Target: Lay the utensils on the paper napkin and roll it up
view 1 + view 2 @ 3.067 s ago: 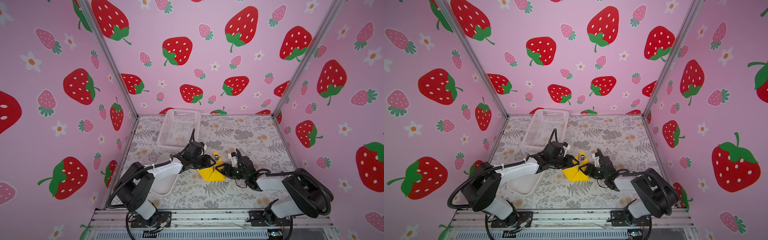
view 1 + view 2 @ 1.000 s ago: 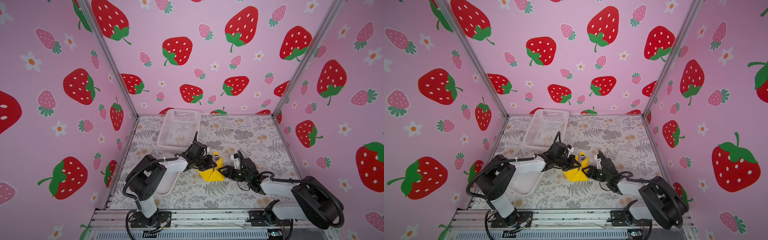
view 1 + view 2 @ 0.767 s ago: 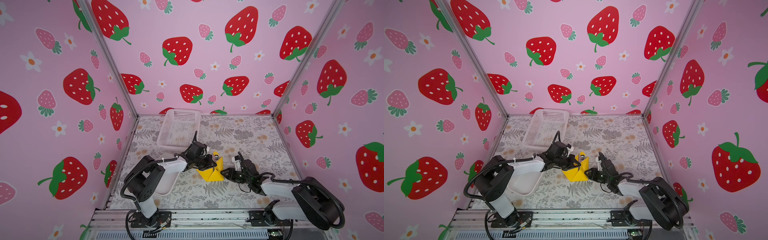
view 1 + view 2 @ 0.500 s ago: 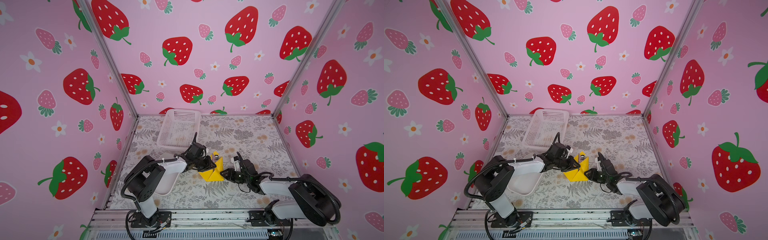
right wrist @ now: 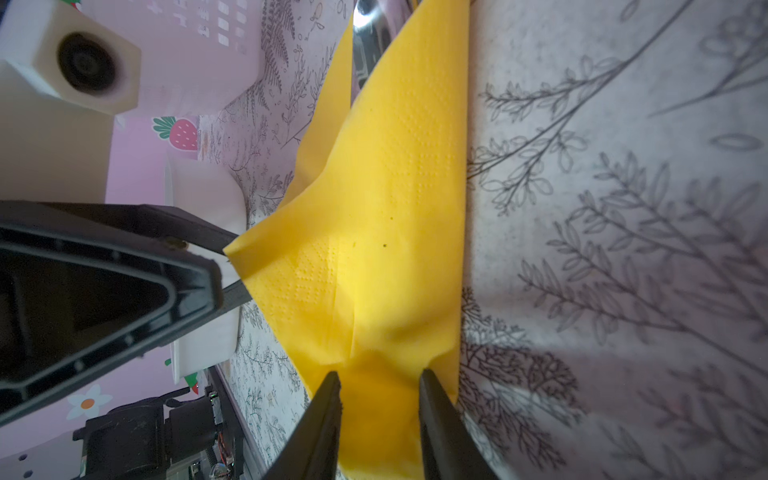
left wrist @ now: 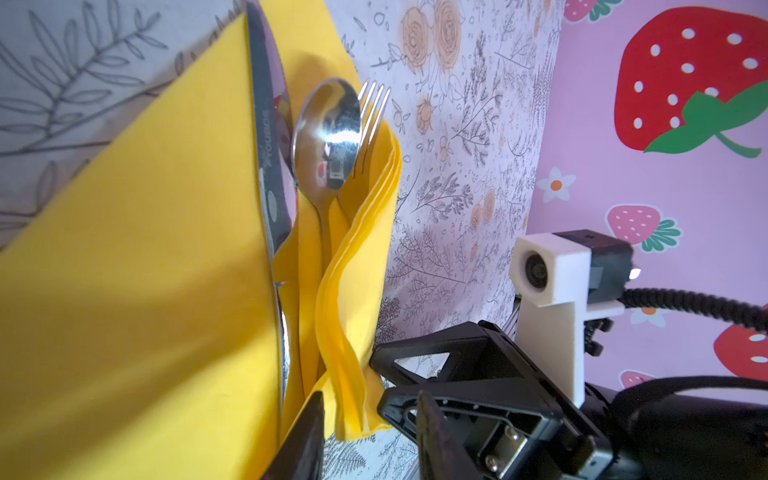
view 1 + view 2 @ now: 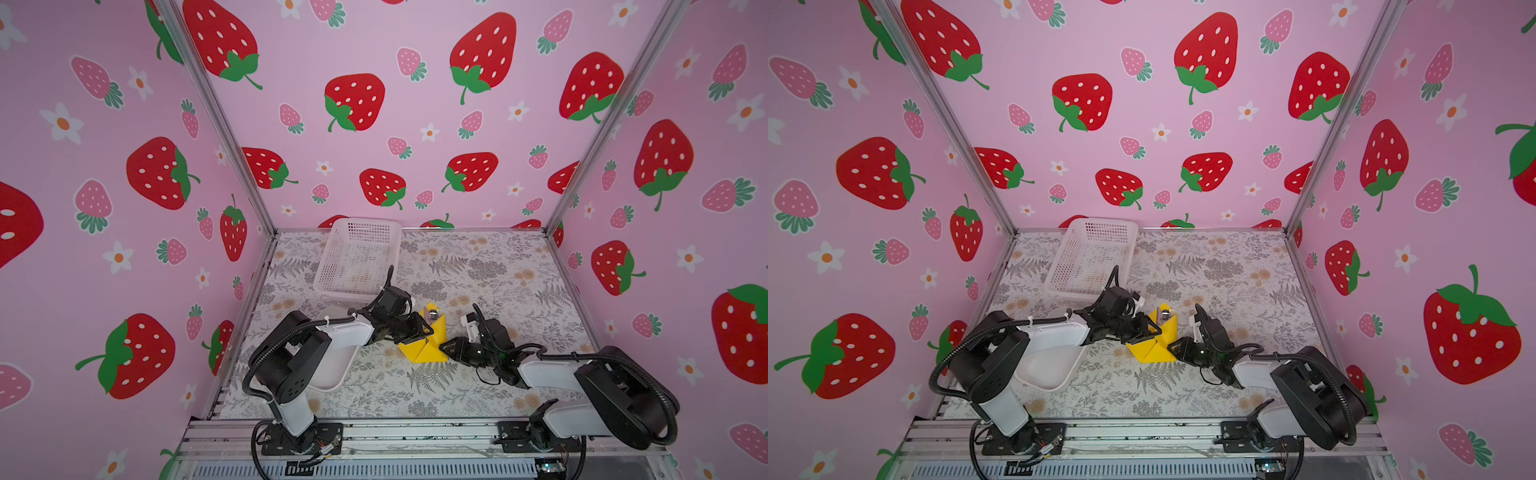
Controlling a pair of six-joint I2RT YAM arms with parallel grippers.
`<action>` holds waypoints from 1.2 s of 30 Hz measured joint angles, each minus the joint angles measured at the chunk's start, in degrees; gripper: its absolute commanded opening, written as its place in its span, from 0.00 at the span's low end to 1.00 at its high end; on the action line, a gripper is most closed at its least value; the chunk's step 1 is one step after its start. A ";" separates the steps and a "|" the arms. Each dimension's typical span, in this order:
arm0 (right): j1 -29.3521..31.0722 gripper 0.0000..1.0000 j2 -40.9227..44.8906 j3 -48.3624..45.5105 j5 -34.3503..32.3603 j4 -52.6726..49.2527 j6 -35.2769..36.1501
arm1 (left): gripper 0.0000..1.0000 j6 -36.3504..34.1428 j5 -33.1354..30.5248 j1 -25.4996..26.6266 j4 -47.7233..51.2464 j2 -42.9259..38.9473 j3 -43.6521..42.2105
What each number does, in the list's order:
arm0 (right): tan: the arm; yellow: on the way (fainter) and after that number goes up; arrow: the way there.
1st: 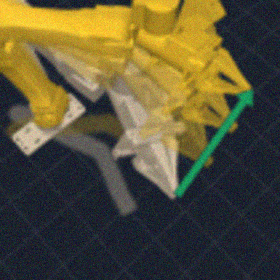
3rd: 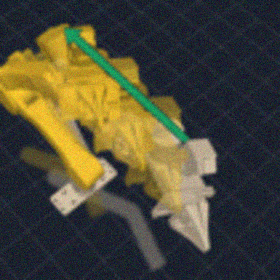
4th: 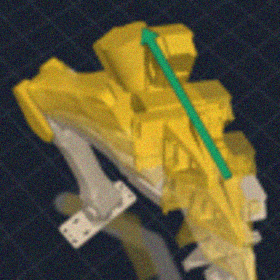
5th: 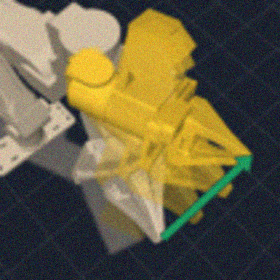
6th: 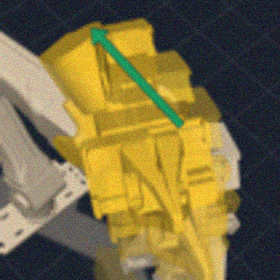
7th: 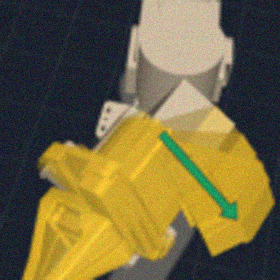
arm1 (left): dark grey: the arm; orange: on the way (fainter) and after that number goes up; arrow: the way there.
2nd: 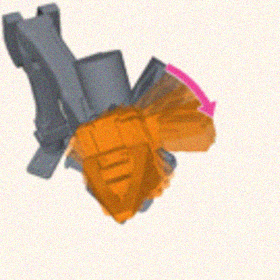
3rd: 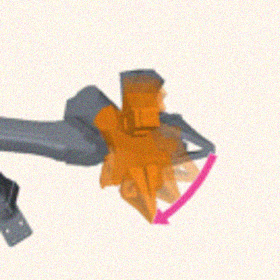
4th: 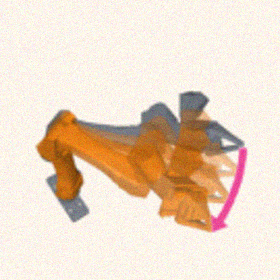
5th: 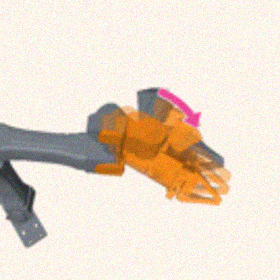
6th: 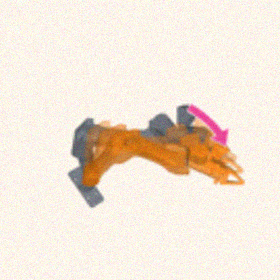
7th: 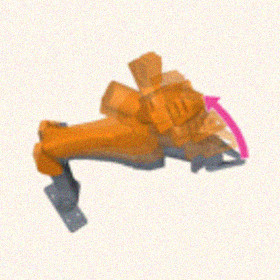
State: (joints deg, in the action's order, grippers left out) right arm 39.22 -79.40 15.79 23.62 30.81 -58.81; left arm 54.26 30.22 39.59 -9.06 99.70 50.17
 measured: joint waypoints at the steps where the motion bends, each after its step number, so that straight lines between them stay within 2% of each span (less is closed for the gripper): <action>1: 0.00 0.34 0.00 0.00 0.00 0.00 0.00 | 0.36 0.02 -0.09 0.00 0.00 0.20 0.00; 13: 0.00 0.37 1.25 -0.24 -0.26 -0.09 -0.07 | 0.00 -2.51 -1.73 -0.11 1.22 0.22 0.00; 22: 0.00 0.35 7.76 -1.49 -3.89 -3.06 -0.98 | 0.00 -5.81 -2.16 -0.11 2.69 -1.05 -0.37; 27: 0.04 0.26 13.27 -5.31 -6.29 -2.62 -2.82 | 0.00 -6.93 -2.19 -0.11 2.89 -1.09 -1.88; 31: 0.07 0.24 15.06 -5.95 -5.49 -2.97 -2.80 | 0.00 -7.67 -2.19 -0.11 2.86 -1.09 -2.40; 36: 0.87 0.21 12.61 -5.73 -2.58 -2.91 -2.40 | 0.00 -8.37 -2.21 -0.11 2.84 -1.09 -2.47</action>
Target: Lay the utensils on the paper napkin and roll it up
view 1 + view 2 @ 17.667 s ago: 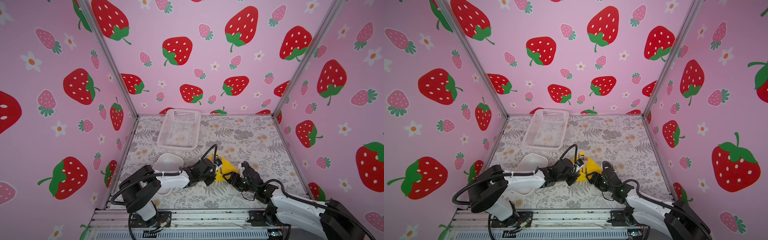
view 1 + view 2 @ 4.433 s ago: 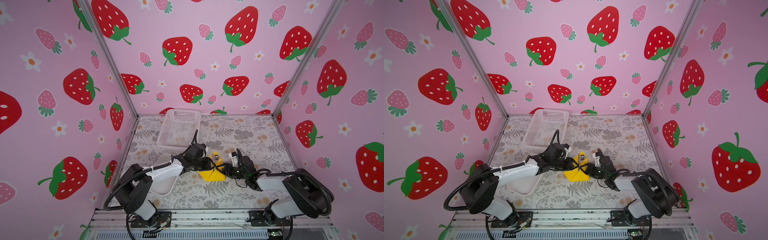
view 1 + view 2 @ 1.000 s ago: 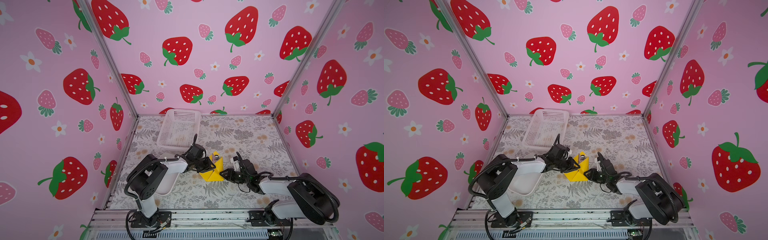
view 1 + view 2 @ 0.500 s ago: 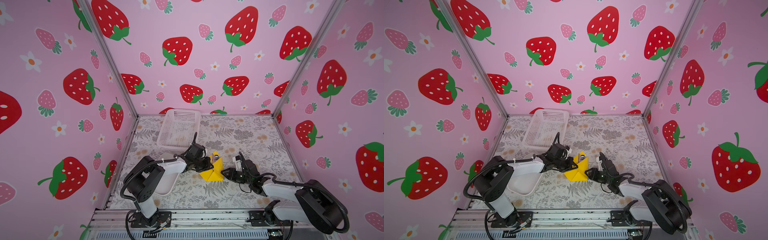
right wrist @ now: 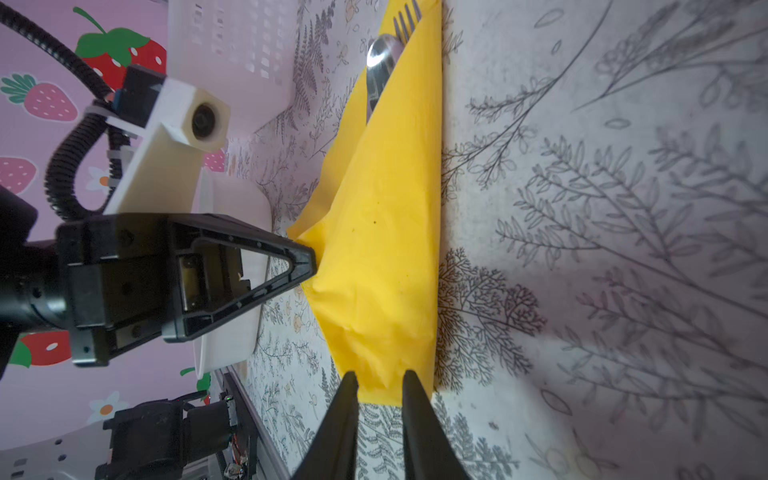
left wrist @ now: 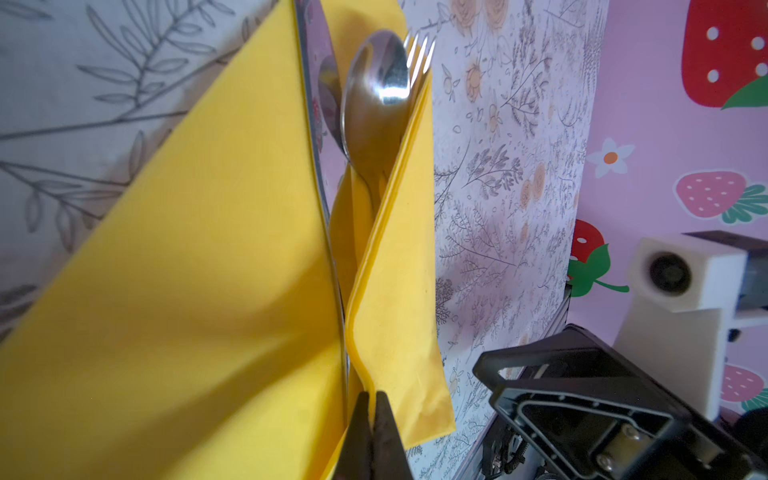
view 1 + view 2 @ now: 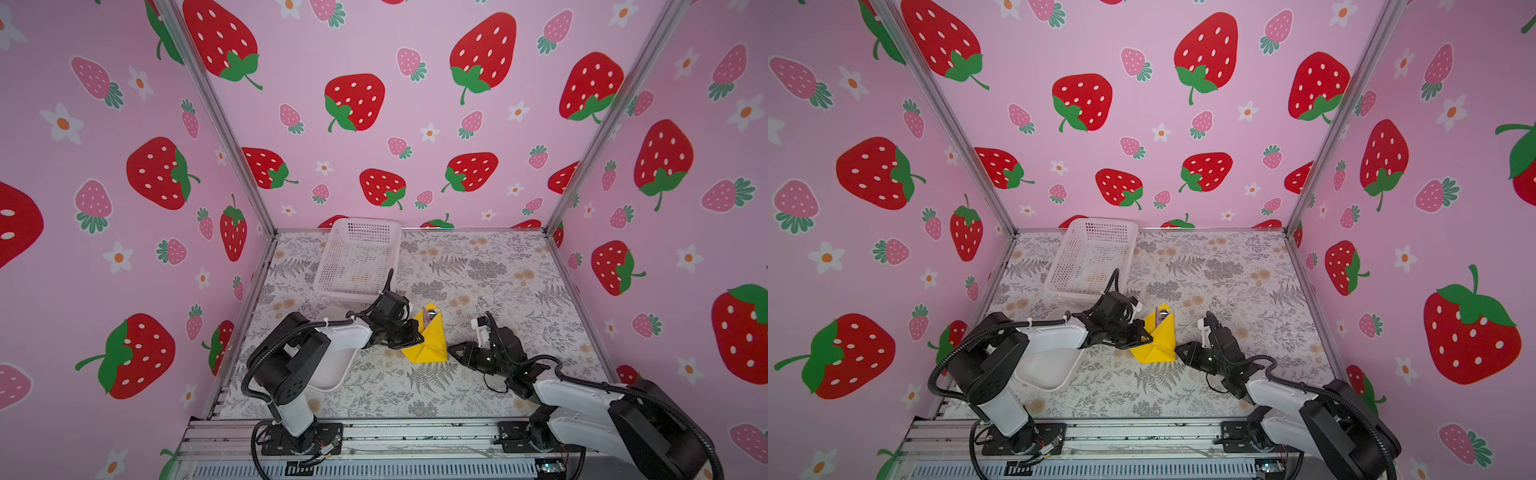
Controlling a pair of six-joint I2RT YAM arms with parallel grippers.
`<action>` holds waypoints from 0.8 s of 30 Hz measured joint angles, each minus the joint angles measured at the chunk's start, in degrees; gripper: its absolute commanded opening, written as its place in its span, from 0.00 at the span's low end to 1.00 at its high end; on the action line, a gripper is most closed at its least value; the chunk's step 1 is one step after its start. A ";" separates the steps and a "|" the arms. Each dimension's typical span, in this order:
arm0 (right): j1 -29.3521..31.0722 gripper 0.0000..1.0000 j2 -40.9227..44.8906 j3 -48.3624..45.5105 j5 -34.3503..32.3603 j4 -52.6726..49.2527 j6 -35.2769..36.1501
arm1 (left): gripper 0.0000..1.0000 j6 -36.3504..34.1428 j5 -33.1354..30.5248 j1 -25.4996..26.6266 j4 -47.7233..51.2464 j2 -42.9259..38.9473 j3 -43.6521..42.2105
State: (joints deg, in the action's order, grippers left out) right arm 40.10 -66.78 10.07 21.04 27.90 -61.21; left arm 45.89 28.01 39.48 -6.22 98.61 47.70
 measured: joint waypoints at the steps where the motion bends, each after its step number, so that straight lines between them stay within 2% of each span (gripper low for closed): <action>1: 0.31 0.21 -0.87 0.17 0.44 -0.02 0.04 | 0.00 -0.15 -0.02 0.00 0.04 0.00 0.00; 17: 3.15 0.21 -11.74 4.79 1.99 0.37 1.51 | 0.00 -4.44 -1.81 0.00 2.80 0.00 0.02; 24: 3.50 0.22 -12.92 5.22 2.45 1.27 1.64 | 0.00 -5.51 -2.01 -0.22 3.74 0.00 0.13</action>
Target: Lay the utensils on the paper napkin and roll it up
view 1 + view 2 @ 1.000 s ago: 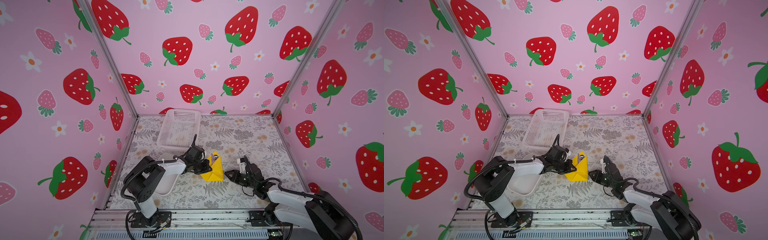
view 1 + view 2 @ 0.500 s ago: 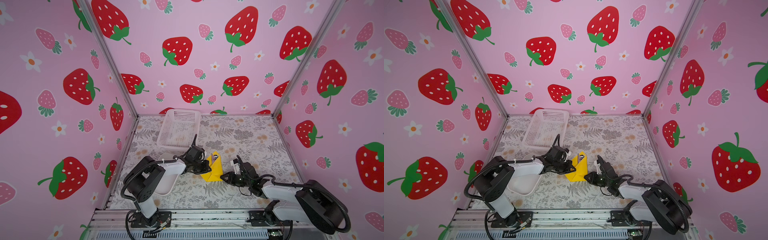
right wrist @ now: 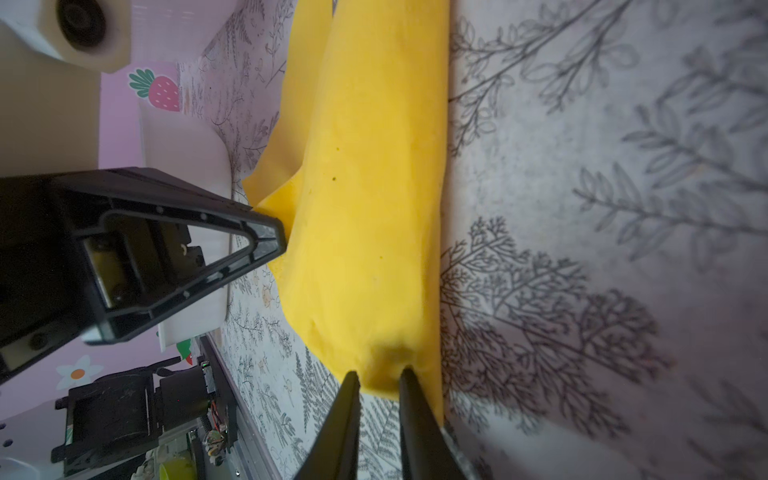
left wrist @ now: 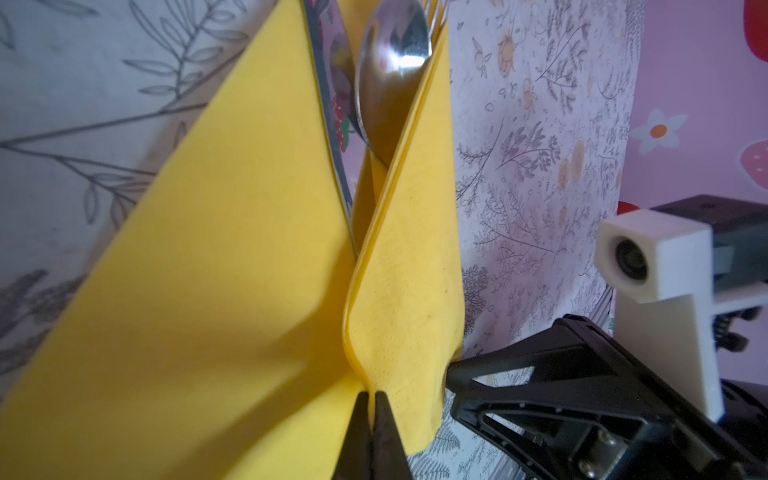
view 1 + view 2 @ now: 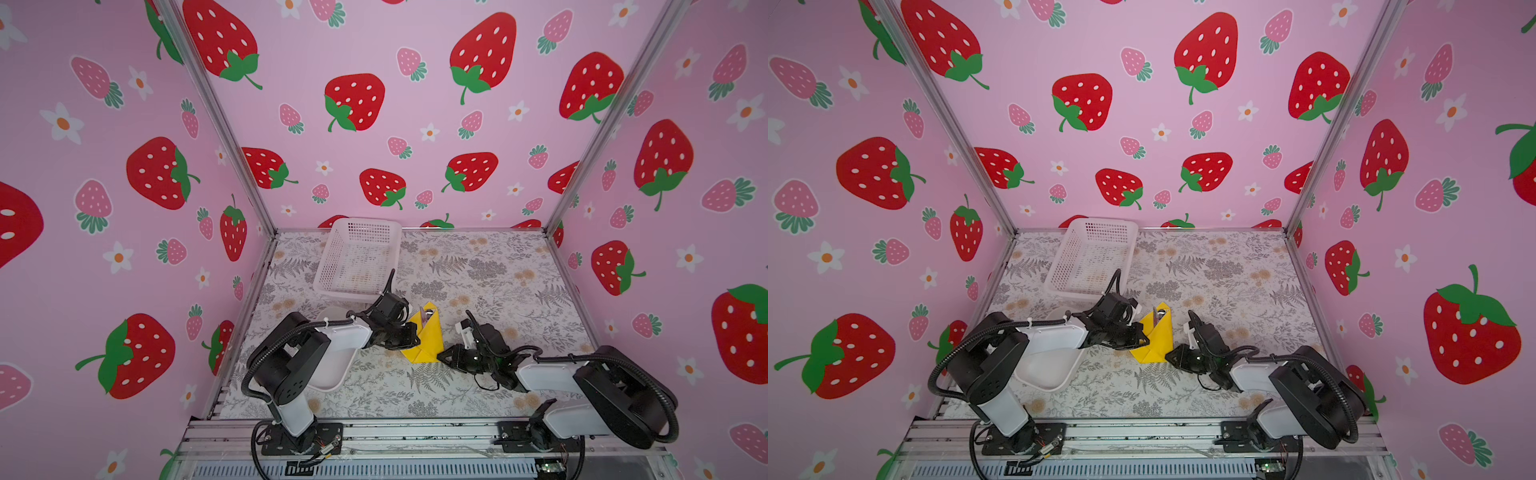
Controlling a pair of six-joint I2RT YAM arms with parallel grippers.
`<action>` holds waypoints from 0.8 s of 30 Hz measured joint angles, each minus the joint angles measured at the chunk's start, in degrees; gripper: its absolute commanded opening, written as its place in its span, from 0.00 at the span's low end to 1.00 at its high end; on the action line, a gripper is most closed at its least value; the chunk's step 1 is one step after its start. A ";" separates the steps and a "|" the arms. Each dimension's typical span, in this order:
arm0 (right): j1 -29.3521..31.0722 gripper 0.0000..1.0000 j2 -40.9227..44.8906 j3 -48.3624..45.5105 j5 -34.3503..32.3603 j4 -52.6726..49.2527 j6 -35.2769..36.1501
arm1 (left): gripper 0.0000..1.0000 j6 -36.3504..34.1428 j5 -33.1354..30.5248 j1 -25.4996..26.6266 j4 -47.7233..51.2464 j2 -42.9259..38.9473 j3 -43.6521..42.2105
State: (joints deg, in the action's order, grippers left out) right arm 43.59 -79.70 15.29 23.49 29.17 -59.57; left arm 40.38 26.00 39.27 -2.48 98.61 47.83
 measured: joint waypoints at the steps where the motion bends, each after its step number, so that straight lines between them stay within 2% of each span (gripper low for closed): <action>1: 0.02 0.22 0.07 0.00 -0.02 -0.04 0.04 | 0.00 -0.11 0.00 0.00 0.00 0.00 0.04; 5: 0.17 0.22 3.08 -0.02 -2.14 -1.99 0.00 | 0.00 -0.35 0.02 -0.02 0.17 0.02 0.50; 15: 0.17 0.20 18.60 -6.38 -14.71 -3.78 -2.40 | 0.00 -2.69 -0.07 -0.17 1.14 0.02 1.09; 19: 0.17 0.21 19.63 -6.67 -15.63 -4.61 -2.12 | 0.00 -3.78 -0.55 -0.35 1.75 0.00 1.14; 24: 0.17 0.21 16.52 -5.88 -13.66 -4.59 -1.31 | 0.00 -4.94 -0.87 -0.55 2.84 0.00 1.38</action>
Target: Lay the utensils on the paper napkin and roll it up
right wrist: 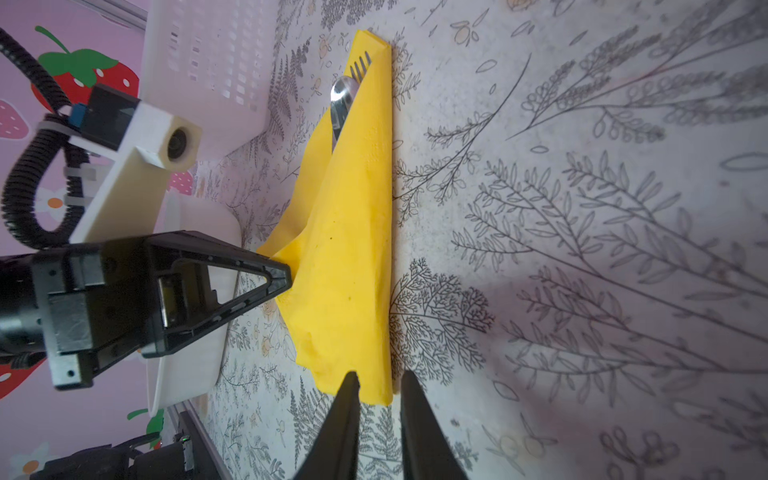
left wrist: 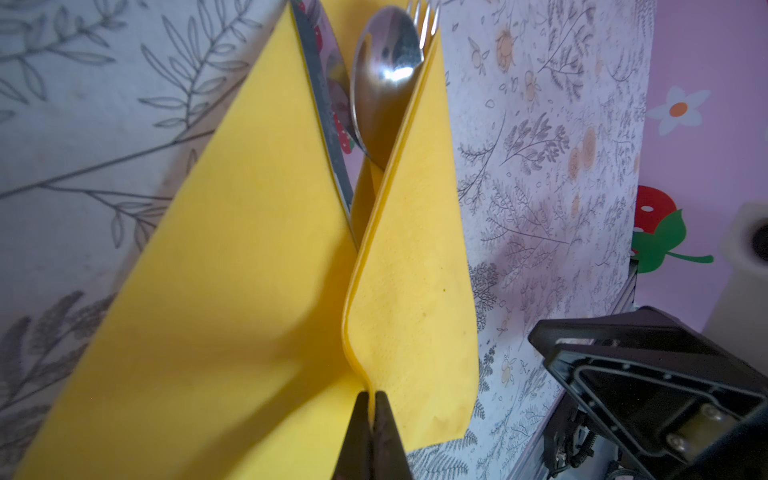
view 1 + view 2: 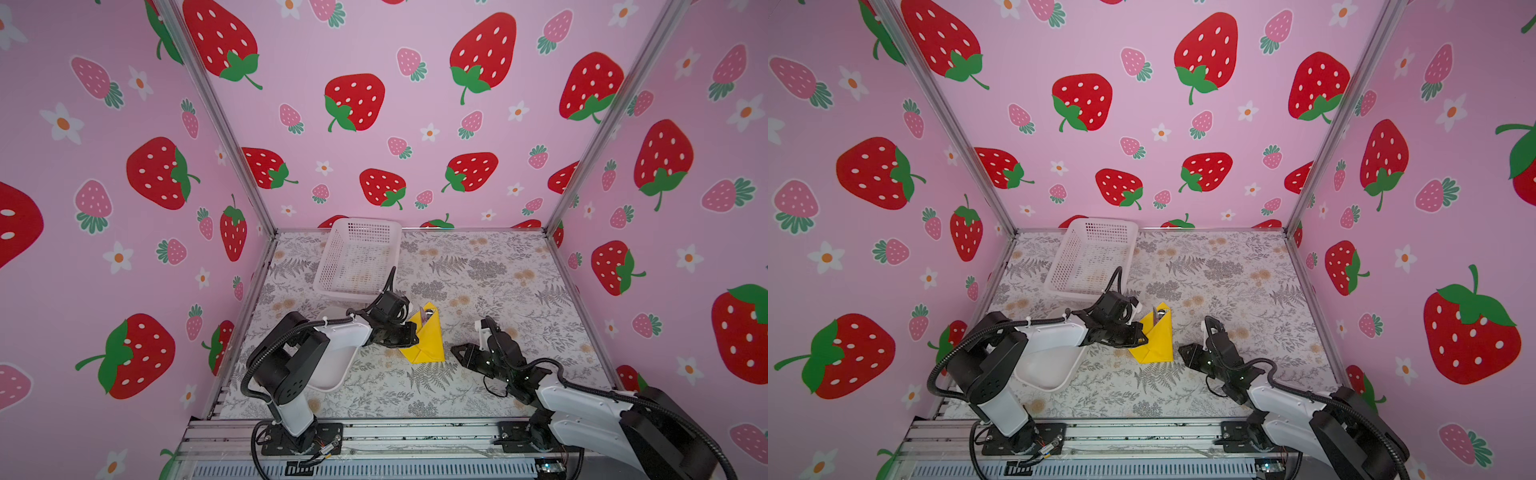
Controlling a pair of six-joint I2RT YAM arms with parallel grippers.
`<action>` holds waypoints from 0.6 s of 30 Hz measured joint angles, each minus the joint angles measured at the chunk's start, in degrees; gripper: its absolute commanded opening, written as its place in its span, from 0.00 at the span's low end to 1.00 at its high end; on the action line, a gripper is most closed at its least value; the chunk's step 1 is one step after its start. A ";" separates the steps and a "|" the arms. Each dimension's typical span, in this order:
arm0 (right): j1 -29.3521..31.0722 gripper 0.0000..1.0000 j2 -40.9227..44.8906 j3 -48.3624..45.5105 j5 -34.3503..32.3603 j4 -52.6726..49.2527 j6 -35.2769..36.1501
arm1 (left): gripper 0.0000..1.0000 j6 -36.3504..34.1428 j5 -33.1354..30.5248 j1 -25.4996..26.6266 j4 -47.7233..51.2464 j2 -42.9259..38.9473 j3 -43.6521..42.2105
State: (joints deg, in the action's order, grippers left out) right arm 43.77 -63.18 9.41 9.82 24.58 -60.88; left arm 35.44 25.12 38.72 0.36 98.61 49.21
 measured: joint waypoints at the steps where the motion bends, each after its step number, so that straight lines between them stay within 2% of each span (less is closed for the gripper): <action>1: 0.00 0.21 -0.98 0.39 0.52 -0.02 0.31 | 0.00 -0.22 -0.09 -0.04 0.13 0.00 0.13; 18: 0.00 0.22 -7.82 3.93 5.64 0.63 2.49 | 0.00 -1.64 -0.70 -0.96 1.20 0.00 0.48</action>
State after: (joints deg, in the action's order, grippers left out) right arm 43.77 -71.00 13.34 15.46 25.21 -58.39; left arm 33.80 24.43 37.76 1.56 98.61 49.69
